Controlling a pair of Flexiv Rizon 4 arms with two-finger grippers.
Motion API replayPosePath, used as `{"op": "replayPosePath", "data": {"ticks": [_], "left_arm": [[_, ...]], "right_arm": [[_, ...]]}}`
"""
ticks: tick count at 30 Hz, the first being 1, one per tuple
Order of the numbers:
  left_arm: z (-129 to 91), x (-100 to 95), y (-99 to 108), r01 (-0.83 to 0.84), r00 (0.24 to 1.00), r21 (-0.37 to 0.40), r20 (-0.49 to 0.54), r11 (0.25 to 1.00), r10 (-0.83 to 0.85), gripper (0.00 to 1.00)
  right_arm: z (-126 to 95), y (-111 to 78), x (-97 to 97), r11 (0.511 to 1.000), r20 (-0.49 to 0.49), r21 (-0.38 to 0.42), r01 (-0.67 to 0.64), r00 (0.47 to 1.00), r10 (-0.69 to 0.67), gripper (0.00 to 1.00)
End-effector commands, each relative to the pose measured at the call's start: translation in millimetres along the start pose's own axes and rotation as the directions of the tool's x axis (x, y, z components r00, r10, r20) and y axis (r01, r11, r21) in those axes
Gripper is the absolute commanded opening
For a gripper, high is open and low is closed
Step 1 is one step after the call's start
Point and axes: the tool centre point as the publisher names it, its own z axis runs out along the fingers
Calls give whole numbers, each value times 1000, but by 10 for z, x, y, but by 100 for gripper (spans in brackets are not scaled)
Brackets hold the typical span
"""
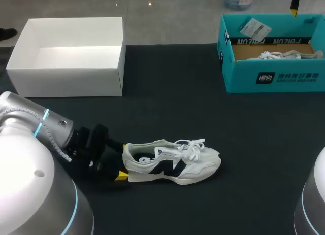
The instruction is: Take the shoe out of the shoebox, open the shoe tongue, remove and reinsert the insole, then place the shoe into the shoebox
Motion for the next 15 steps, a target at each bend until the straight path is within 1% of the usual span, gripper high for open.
{"op": "replayPosePath", "data": {"ticks": [1, 6, 15], "left_arm": [[90, -8, -2, -2, 1000, 2, 5, 1000, 2, 100], [151, -32, -13, 0, 1000, 4, 11, 1000, 0, 100], [121, -112, -31, 20, 998, 24, 66, 1000, -21, 100]], "right_arm": [[0, 0, -1, 1000, 0, -1, 0, 1000, 0, 100], [0, 0, -1, 1000, 0, -1, 0, 1000, 0, 100], [0, 0, -1, 1000, 0, -1, 0, 1000, 0, 100]]}}
